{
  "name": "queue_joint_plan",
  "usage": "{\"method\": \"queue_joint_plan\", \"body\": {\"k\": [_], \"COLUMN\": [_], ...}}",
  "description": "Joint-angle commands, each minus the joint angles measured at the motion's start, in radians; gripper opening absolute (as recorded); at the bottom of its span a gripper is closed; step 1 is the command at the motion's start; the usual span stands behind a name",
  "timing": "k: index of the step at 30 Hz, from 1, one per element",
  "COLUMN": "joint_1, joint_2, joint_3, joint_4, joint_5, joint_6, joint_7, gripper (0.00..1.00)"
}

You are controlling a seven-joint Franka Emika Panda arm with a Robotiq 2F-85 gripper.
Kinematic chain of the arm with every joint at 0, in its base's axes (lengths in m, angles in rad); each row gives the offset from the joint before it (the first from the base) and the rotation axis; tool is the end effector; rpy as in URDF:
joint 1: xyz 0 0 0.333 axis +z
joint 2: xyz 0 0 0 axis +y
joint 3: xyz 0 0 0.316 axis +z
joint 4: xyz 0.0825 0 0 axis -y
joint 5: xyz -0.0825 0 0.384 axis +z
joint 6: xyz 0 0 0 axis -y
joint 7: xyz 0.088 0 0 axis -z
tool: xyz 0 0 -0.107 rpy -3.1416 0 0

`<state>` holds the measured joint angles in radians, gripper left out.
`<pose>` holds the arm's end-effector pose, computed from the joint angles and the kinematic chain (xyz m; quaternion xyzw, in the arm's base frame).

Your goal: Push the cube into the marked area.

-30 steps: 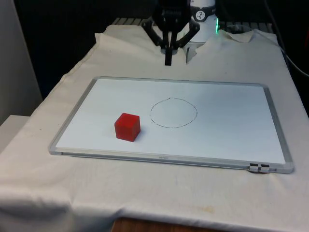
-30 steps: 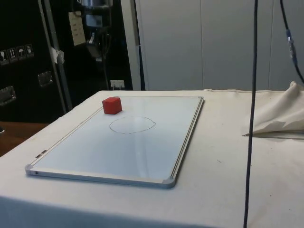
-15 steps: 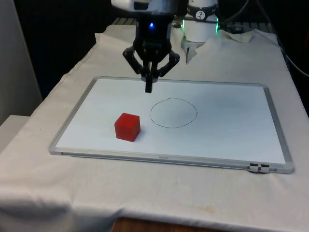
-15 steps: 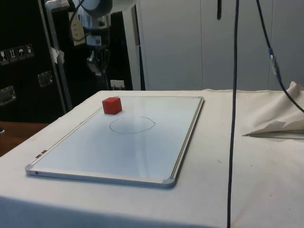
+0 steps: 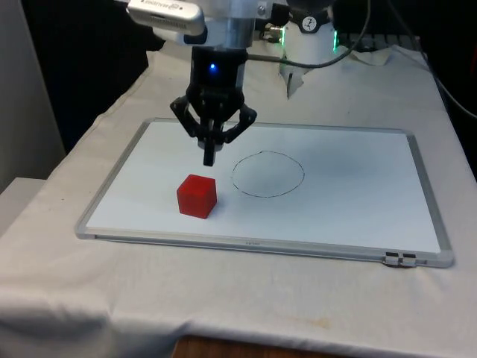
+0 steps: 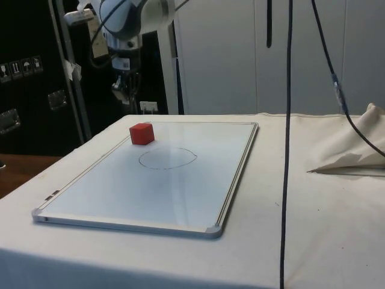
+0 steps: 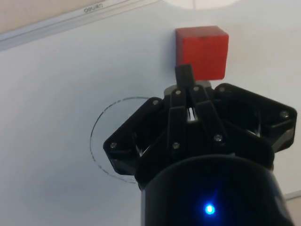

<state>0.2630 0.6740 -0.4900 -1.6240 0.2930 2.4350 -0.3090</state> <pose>0.7015 -0.1070 0.2853 0.9929 0.0022 0.0994 0.0654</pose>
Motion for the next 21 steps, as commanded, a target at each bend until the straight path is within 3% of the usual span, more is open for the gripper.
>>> {"method": "queue_joint_plan", "body": {"k": [1, 5, 6, 7, 13, 14, 15, 21], "joint_1": [-0.006, -0.009, -0.002, -0.01, -0.017, -0.006, -0.018, -0.022], "joint_2": [0.008, 0.034, 0.031, 0.039, 0.081, 0.065, 0.087, 0.134], "joint_3": [0.005, -0.001, -0.008, -0.002, -0.008, -0.014, -0.009, -0.016], "joint_4": [0.002, 0.003, -0.001, 0.003, 0.022, 0.005, 0.026, 0.057], "joint_5": [0.01, 0.031, 0.025, 0.035, 0.066, 0.053, 0.071, 0.104], "joint_6": [0.021, 0.061, 0.051, 0.068, 0.11, 0.1, 0.113, 0.136], "joint_7": [-0.002, -0.001, 0.001, -0.001, 0.0, 0.002, 0.001, 0.008], "gripper": [0.0, 0.0, 0.0, 0.0, 0.0, 0.0, 0.0, 0.0]}}
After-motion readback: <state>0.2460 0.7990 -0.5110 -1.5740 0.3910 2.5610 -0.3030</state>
